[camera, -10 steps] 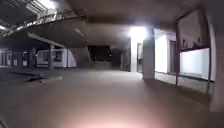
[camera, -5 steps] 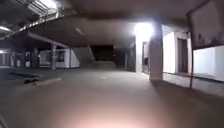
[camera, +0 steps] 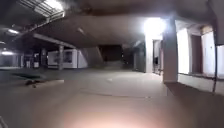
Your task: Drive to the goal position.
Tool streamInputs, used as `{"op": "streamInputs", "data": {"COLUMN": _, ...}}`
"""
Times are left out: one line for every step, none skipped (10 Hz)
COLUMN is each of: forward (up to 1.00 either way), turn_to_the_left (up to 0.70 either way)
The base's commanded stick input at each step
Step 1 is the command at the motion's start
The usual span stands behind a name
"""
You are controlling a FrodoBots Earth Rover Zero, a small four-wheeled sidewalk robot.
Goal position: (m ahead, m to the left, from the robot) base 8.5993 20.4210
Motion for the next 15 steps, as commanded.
{"op": "streamInputs", "data": {"forward": 1.00, "turn_to_the_left": 0.25}}
{"op": "streamInputs", "data": {"forward": 1.00, "turn_to_the_left": 0.25}}
{"op": "streamInputs", "data": {"forward": 1.00, "turn_to_the_left": 0.25}}
{"op": "streamInputs", "data": {"forward": 1.00, "turn_to_the_left": 0.22}}
{"op": "streamInputs", "data": {"forward": 1.00, "turn_to_the_left": 0.09}}
{"op": "streamInputs", "data": {"forward": 1.00, "turn_to_the_left": 0.05}}
{"op": "streamInputs", "data": {"forward": 1.00, "turn_to_the_left": 0.04}}
{"op": "streamInputs", "data": {"forward": 1.00, "turn_to_the_left": 0.03}}
{"op": "streamInputs", "data": {"forward": 1.00, "turn_to_the_left": 0.03}}
{"op": "streamInputs", "data": {"forward": 1.00, "turn_to_the_left": 0.03}}
{"op": "streamInputs", "data": {"forward": 1.00, "turn_to_the_left": 0.03}}
{"op": "streamInputs", "data": {"forward": 1.00, "turn_to_the_left": 0.03}}
{"op": "streamInputs", "data": {"forward": 1.00, "turn_to_the_left": 0.03}}
{"op": "streamInputs", "data": {"forward": 1.00, "turn_to_the_left": 0.03}}
{"op": "streamInputs", "data": {"forward": 1.00, "turn_to_the_left": 0.03}}
